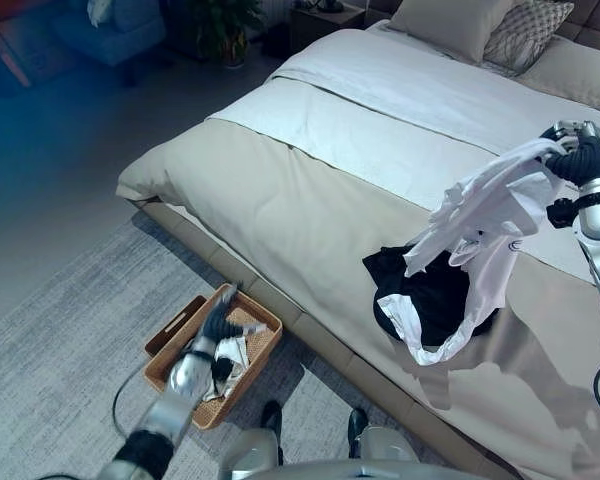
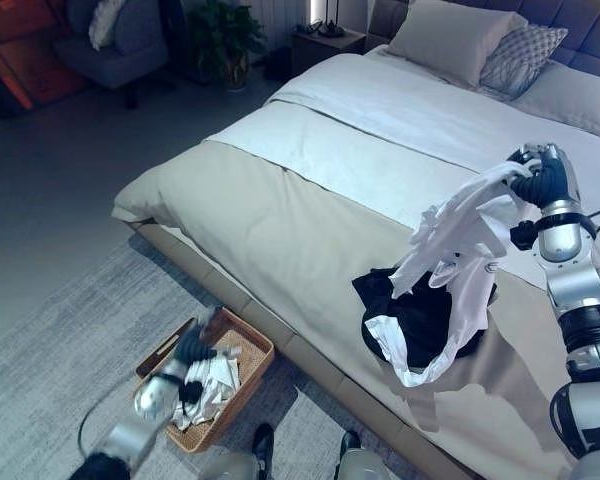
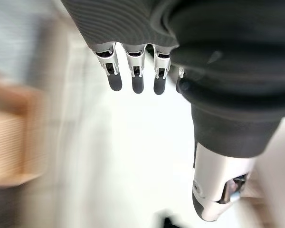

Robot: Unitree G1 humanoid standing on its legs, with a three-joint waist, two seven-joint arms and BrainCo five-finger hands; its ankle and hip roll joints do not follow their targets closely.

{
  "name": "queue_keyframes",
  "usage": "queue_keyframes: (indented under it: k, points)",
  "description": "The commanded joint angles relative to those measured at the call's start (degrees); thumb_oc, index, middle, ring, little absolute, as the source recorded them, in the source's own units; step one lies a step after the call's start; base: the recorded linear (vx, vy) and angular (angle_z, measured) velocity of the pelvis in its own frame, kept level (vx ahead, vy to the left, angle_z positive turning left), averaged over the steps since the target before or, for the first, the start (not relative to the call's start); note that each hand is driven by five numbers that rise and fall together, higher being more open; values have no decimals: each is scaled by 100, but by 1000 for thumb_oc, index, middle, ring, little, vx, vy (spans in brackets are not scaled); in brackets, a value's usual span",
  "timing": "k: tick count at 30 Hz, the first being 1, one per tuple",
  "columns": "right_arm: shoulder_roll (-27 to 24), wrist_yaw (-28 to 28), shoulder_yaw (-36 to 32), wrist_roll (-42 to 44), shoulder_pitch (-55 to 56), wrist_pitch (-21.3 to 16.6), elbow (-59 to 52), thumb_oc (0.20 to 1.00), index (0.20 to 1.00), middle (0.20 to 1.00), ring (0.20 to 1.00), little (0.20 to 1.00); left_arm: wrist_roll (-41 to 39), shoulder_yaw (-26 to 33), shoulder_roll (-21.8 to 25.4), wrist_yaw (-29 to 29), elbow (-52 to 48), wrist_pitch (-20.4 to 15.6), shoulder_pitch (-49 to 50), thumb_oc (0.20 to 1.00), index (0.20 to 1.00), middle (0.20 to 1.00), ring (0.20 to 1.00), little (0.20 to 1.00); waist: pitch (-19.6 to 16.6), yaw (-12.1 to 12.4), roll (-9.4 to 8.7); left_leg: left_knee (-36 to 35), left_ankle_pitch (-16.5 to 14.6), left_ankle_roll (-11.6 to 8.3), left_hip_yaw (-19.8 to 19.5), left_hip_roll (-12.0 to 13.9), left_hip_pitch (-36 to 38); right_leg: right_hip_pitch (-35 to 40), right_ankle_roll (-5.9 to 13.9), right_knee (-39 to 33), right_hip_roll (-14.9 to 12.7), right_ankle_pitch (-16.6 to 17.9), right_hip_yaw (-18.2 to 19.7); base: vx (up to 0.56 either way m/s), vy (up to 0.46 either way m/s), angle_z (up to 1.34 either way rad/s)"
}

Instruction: Pick up clothes into the bucket

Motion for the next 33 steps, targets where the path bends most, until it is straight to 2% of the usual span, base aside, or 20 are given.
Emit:
queue_keyframes:
  k: [1, 7, 15, 22, 27, 33]
  points:
    - [16, -413, -158, 176, -541, -332, -477, 200, 200, 200, 200, 200, -308, -142, 115, 104, -421, -284, -377, 1000, 1000, 1000, 1000, 1000, -577, -76, -412, 594, -754, 28, 8, -188, -125, 106, 245, -151, -132, 270, 79, 59, 1, -10]
    - [-57, -754, -221, 299, -1207, -429, -971, 200, 200, 200, 200, 200, -687, -406, -21, 33, -1052, -307, -1131, 1000, 1000, 1000, 1000, 1000, -838, -198, -443, 536, -752, 43, 108, -140, 42, 212, 243, -206, -114, 296, 150, 33, 0, -11]
    - [-120, -1108, -214, 618, -2007, -667, -1439, 200, 200, 200, 200, 200, -845, -744, -273, 7, -1050, -274, -1663, 1000, 1000, 1000, 1000, 1000, -1075, -318, -446, 433, -760, 41, 217, -84, 189, 297, 241, -305, -82, 310, 241, 13, 0, -6]
    - [-96, -759, 132, 678, -2089, -651, -1782, 200, 200, 200, 200, 200, -1173, -1031, -451, -207, -857, -214, -2005, 1000, 1000, 1000, 1000, 1000, -1152, -389, -429, 424, -755, 39, 276, -68, 244, 323, 244, -299, -83, 330, 273, 0, -1, -9]
    - [229, -489, 258, 523, -1799, -583, -2164, 200, 200, 200, 200, 200, -1367, -1225, -675, -226, -655, -164, -2346, 1000, 1000, 1000, 1000, 1000, -1167, -440, -400, 433, -758, 47, 286, -74, 285, 354, 240, -293, -88, 328, 276, 0, 0, 0]
    - [629, -36, 480, 311, -1338, -491, -2778, 200, 200, 200, 200, 200, -2685, -1345, -1244, -289, -647, -82, -2743, 1000, 1000, 1000, 1000, 1000, -1149, -468, -371, 420, -706, 55, 250, -87, 249, 341, 229, -294, -102, 343, 229, 0, 0, 0]
